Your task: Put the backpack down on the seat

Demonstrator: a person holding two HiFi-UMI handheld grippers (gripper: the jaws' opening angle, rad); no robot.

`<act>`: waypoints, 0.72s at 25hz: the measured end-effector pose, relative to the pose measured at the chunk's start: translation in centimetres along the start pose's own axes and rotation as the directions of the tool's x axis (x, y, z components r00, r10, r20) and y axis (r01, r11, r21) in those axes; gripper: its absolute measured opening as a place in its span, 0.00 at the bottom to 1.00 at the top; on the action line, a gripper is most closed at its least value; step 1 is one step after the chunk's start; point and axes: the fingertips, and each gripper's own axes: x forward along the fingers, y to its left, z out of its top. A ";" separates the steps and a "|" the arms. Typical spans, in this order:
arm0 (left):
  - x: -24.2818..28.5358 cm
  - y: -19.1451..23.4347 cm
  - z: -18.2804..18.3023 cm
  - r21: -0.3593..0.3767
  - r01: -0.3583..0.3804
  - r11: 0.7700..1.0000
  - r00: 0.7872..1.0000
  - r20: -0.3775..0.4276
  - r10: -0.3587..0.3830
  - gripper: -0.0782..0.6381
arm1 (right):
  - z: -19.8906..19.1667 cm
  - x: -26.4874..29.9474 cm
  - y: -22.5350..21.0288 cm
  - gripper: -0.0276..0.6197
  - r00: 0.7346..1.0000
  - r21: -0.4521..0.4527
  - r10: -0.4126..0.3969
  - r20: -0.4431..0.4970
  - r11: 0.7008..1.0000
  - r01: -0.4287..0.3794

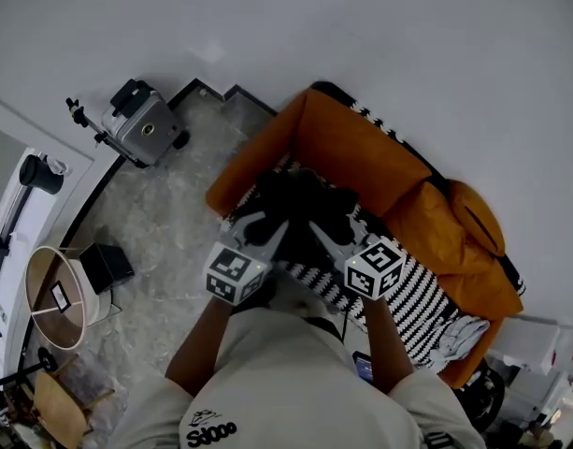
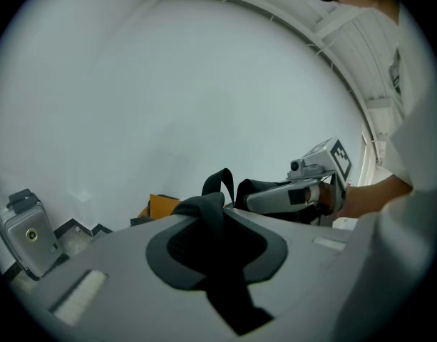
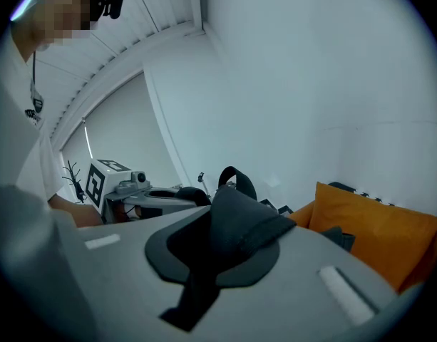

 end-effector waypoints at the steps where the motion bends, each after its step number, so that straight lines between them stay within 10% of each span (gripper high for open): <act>1: 0.4 0.6 -0.2 -0.004 0.005 1.000 1.000 -0.007 -0.005 0.19 | -0.1 0.6 -0.4 0.07 1.000 0.005 -0.005 -0.004 1.000 0.005; 18: 7.6 9.1 -3.1 -0.055 0.067 0.996 0.987 -0.140 -0.075 0.19 | -1.8 8.4 -8.4 0.08 0.994 0.088 -0.026 -0.104 0.995 0.035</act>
